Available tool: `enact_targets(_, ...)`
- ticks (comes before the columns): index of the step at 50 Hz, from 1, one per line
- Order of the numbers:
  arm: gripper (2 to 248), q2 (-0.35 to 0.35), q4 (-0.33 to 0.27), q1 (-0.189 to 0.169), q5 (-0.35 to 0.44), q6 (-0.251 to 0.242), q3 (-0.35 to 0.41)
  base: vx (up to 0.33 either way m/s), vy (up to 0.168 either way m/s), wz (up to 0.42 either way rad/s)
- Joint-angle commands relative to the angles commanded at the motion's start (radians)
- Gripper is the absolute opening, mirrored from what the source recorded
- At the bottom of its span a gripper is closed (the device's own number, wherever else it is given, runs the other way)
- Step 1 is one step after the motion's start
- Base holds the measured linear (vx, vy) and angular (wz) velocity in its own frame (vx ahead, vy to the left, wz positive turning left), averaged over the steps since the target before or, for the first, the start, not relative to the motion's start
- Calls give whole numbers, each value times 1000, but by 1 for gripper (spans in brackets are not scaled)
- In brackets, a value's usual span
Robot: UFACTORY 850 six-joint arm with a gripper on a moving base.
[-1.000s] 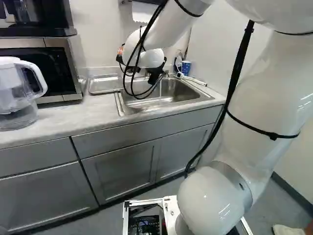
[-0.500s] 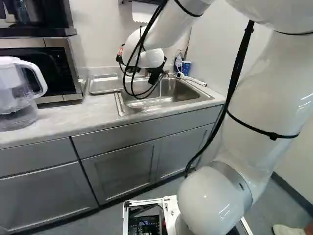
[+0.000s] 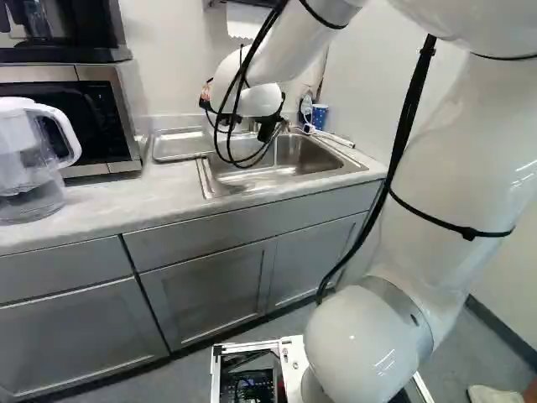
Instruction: Rinse the cup and place it in the tray
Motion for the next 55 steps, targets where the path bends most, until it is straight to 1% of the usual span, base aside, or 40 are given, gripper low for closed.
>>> enact_targets(55, 125, 0, 0, 0, 0, -578, 0, 0, 0, 0)
